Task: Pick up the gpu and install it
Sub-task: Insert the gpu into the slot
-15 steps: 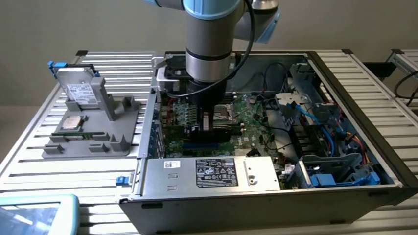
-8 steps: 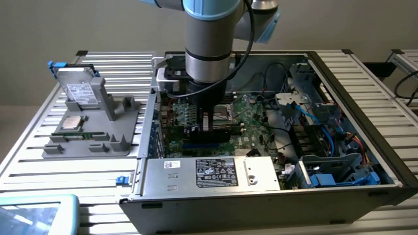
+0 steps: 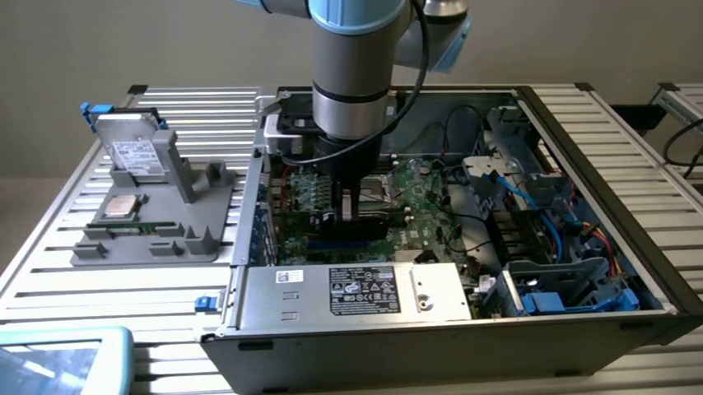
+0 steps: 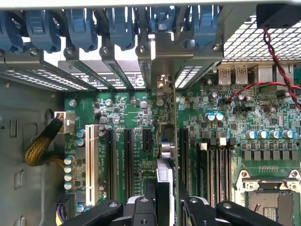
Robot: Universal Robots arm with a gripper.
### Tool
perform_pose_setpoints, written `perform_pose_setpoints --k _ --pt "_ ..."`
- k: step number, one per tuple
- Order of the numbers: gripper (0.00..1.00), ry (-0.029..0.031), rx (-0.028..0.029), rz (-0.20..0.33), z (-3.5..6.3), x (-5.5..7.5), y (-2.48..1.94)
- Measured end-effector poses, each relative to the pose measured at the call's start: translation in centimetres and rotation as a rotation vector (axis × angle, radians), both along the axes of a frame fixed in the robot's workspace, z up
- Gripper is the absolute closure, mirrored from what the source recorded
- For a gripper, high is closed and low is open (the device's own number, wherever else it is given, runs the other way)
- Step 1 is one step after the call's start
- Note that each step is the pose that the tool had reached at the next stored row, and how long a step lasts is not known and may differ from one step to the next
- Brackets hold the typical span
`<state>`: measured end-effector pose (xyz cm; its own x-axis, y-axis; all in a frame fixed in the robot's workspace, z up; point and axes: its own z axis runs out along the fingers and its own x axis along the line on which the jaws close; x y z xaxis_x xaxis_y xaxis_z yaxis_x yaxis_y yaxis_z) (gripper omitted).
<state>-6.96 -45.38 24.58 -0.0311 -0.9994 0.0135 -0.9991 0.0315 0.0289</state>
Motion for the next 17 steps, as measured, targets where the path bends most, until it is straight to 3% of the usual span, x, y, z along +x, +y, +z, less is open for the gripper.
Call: perform_pose_setpoints --k 7,13,17 --pt "0.73 0.0 0.0011 0.0 -0.04 -0.03 -0.06" --pt "0.73 -0.0002 0.0079 0.0 -0.04 -0.03 -0.15" --pt "0.73 -0.0001 0.0084 0.0 -0.04 -0.03 -0.15"
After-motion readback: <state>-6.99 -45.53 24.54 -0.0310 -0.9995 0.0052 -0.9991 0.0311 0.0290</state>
